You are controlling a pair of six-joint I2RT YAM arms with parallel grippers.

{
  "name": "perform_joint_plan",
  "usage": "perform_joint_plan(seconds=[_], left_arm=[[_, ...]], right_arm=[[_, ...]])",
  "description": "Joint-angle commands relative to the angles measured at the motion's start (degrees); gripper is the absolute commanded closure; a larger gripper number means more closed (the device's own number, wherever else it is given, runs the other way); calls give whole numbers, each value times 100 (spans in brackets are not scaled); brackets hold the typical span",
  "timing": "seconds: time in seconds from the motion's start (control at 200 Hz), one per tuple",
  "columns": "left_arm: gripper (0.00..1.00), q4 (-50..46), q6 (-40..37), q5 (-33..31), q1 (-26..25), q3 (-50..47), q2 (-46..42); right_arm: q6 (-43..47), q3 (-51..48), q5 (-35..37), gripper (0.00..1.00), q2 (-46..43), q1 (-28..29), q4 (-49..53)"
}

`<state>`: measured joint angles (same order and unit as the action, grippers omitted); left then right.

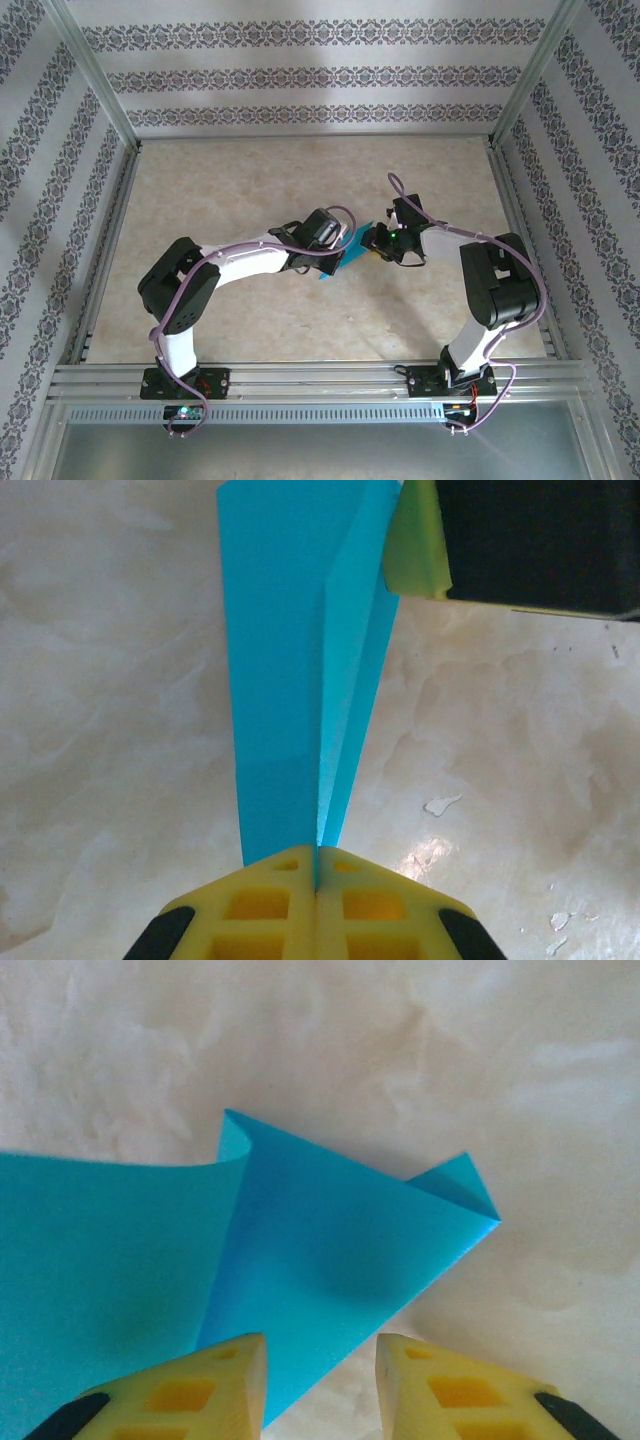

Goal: Fold a paper plane with a square sheet of paper (pick it up from the middle)
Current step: Fold the wing for the fifth time at the center of the table.

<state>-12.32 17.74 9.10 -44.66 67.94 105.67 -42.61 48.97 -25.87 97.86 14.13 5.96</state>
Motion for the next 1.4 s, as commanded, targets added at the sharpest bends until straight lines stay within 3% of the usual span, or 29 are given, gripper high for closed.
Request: perform_joint_plan(seconds=[0.0, 0.26, 0.56, 1.009, 1.394], left_arm=[[96, -248, -179, -97, -95, 132, 78], [96, -17, -95, 627, -104, 146, 258], [97, 255, 197, 1437, 4, 218, 557], [99, 1105, 1107, 2141, 379, -251, 625], [99, 1637, 1766, 2514, 548, -478, 749]], right_arm=[[-151, -45, 138, 68, 52, 25, 68], [-120, 103, 79, 81, 392, 20, 30], [152, 388, -350, 83, 792, -4, -57], [331, -235, -309, 63, -43, -345, -270], [265, -845, -19, 58, -803, -541, -666]])
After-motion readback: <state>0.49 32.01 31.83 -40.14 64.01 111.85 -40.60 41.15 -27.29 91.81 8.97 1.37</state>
